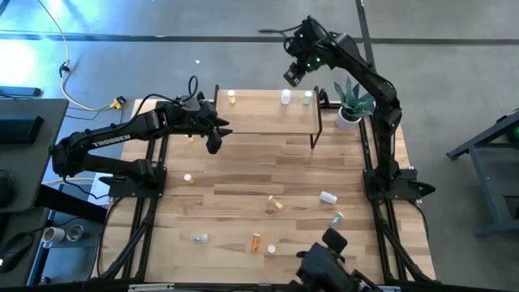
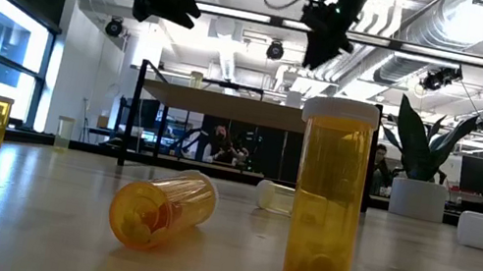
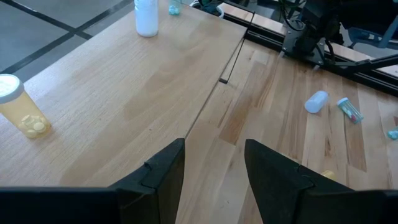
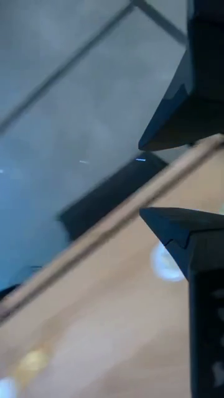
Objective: Pick and place medicine bottles onto shelf by color
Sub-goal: Adjust the white pill bottle on the shelf
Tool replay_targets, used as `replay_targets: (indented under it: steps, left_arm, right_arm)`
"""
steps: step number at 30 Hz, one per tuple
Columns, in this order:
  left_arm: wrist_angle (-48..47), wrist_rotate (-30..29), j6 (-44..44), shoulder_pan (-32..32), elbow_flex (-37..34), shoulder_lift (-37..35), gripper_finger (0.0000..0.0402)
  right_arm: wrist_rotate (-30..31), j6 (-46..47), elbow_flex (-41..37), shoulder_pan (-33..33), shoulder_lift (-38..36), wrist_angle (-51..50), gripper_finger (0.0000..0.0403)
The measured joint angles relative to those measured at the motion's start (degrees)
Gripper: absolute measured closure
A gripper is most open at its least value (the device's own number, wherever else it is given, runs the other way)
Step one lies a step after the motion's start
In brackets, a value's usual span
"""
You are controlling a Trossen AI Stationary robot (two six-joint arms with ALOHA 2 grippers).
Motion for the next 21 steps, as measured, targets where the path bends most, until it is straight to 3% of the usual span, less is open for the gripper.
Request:
replay_targets:
  steps: [5,14,21]
  left_arm:
    - [0.0,-0.3,0.0,0.0,0.0,0.0,0.0243]
    - [0.0,-0.5,1.0,0.0,0.0,0.0,0.0243]
    - [0.0,-0.4,1.0,0.0,0.0,0.0,0.0243]
  right_arm:
    - [0.0,2.2,-1.7,0.3,0.0,4.3,0.0253]
    - [0.0,2.7,-9.3,1.3,0.1,0.8,0.0253]
    - [0.1,2.6,-9.7,1.9,0.7,-1.4,0.0253]
